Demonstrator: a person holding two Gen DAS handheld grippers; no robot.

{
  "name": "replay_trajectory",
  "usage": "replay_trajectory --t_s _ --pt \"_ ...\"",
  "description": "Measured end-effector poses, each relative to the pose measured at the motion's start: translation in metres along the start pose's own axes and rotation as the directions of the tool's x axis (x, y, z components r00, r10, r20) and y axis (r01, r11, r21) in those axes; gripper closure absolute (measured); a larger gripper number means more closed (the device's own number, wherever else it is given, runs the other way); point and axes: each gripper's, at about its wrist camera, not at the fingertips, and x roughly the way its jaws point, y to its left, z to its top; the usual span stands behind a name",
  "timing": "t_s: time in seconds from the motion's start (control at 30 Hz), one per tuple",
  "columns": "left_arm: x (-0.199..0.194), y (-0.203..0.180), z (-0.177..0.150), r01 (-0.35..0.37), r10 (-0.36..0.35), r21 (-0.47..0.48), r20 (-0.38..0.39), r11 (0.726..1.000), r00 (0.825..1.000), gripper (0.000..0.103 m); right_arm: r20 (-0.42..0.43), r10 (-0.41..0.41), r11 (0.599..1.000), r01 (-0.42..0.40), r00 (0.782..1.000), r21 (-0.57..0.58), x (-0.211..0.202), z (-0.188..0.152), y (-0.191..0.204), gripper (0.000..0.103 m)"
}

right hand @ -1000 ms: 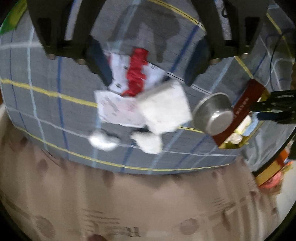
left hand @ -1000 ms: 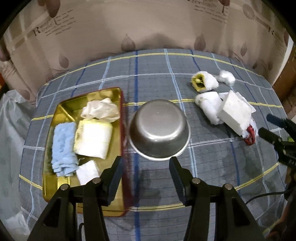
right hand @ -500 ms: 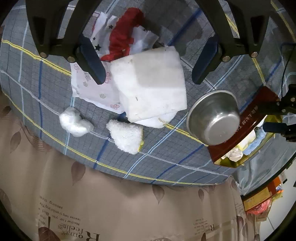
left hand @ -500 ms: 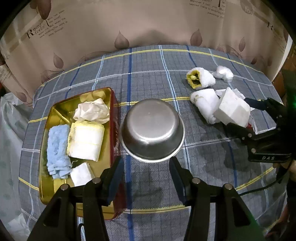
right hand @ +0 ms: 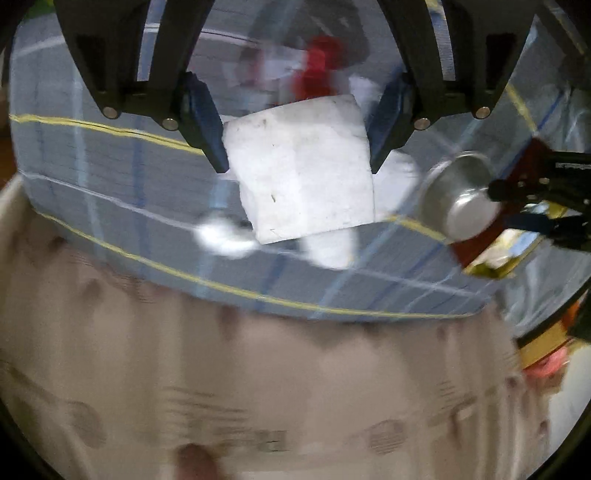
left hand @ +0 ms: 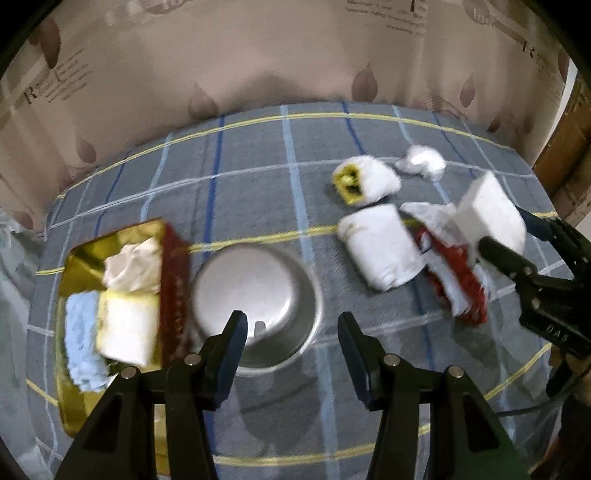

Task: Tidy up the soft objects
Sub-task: 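Grasp the white tissue block with the right tool, then grasp the white printed cloth with the left tool while the right tool holds the block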

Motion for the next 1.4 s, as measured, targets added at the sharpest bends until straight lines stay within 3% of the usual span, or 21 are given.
replay_trajectory --t_s 0.2,0.43,0.7,0.93,1.07,1.23,1.4 --pt "0.014 -0.023 0.024 0.101 -0.101 -0.023 -0.006 0.995 0.995 0.051 -0.039 -0.137 0.978 0.141 0.99 0.155 0.002 -0.014 -0.066 0.034" --pt "0.048 -0.038 0.053 0.118 -0.122 -0.075 -0.052 0.99 0.991 0.051 -0.09 -0.178 0.949 0.195 0.98 0.25 0.018 -0.04 -0.107 0.034" --pt "0.089 -0.056 0.067 0.105 -0.117 -0.097 -0.128 0.99 0.985 0.051 -0.11 -0.156 0.935 0.182 0.982 0.305 0.037 -0.056 -0.119 0.034" --pt "0.107 -0.064 0.067 0.06 -0.07 -0.083 -0.129 0.995 0.989 0.045 -0.116 -0.18 0.939 0.206 0.977 0.276 0.047 -0.062 -0.114 0.032" --pt "0.108 -0.068 0.065 0.046 -0.051 -0.06 -0.092 0.997 0.994 0.045 -0.138 -0.179 0.939 0.211 0.974 0.273 0.053 -0.062 -0.116 0.029" --pt "0.104 -0.063 0.065 0.048 -0.052 -0.062 -0.068 0.997 0.996 0.068 -0.143 -0.189 0.939 0.222 0.971 0.264 0.053 -0.061 -0.113 0.029" --pt "0.095 -0.056 0.065 0.077 -0.082 -0.08 -0.07 0.994 0.994 0.08 -0.148 -0.195 0.939 0.228 0.97 0.257 0.055 -0.061 -0.11 0.027"
